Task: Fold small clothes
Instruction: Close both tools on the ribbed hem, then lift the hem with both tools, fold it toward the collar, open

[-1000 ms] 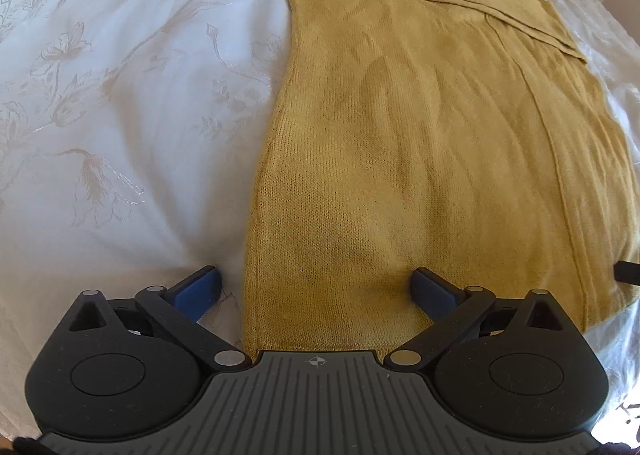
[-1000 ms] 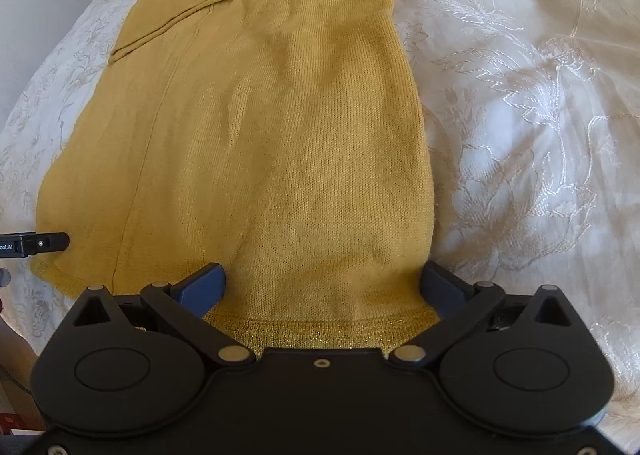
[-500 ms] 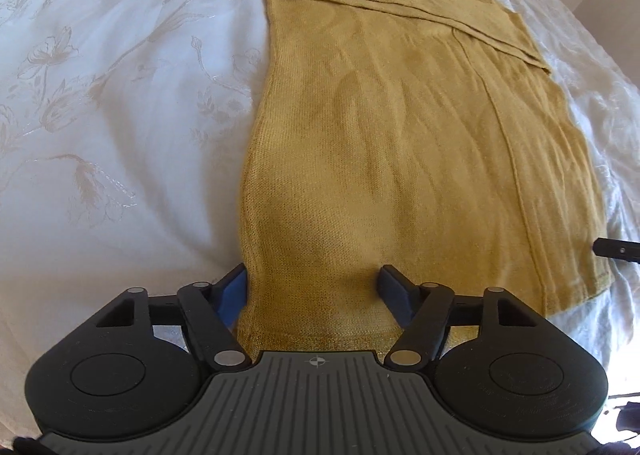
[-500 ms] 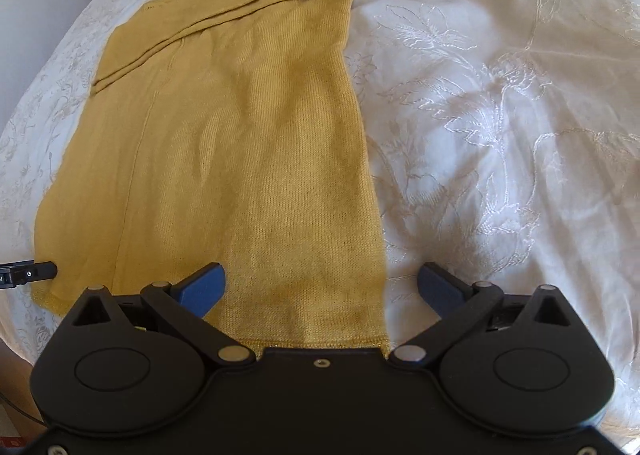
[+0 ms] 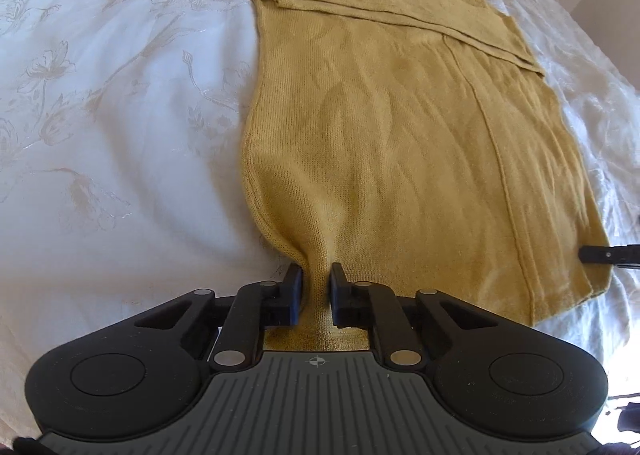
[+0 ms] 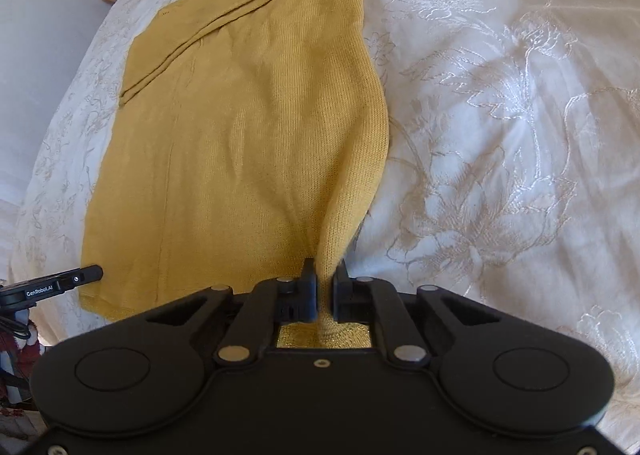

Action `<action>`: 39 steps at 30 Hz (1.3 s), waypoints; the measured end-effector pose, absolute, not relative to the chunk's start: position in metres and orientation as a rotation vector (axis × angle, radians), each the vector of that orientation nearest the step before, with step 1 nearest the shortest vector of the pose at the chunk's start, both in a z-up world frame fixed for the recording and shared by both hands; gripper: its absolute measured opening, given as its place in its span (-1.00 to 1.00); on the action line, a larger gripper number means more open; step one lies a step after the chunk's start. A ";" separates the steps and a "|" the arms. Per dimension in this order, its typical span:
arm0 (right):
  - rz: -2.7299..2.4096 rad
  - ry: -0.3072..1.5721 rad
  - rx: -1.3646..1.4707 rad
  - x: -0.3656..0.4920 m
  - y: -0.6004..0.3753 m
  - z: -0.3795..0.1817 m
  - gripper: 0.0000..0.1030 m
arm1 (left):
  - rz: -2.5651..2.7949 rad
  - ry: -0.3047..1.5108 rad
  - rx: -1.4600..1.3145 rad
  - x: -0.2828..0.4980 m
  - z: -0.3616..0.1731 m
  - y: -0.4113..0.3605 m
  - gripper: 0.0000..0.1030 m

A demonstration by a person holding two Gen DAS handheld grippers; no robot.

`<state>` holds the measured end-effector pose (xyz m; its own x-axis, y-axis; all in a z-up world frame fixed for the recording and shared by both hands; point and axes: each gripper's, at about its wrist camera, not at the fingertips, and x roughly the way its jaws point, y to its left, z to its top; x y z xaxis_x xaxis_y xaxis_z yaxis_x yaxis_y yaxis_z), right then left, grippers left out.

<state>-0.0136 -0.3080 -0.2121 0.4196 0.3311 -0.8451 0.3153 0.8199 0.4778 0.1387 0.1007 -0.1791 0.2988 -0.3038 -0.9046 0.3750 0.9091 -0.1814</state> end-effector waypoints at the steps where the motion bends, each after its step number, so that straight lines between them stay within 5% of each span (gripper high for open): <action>1: 0.013 1.156 0.653 -0.014 -0.308 -0.209 -0.74 | -0.451 1.179 0.058 0.138 -0.177 0.102 -0.80; 13: -0.004 0.919 0.861 -0.007 -0.337 -0.151 -0.76 | -0.471 1.036 -0.162 0.166 -0.115 0.113 -0.85; 26: -0.061 0.707 0.905 0.105 -0.370 -0.113 -0.76 | -0.534 0.867 -0.262 0.280 -0.074 0.084 -0.85; 39: -0.104 0.853 0.821 0.223 -0.406 -0.153 -0.76 | -0.449 0.916 -0.211 0.369 -0.111 0.039 -0.85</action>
<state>0.2233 -0.4056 -0.1533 0.6725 0.2298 -0.7036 0.3920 0.6957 0.6019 0.3691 0.0388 -0.1108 0.5250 -0.4598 -0.7163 0.2836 0.8879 -0.3621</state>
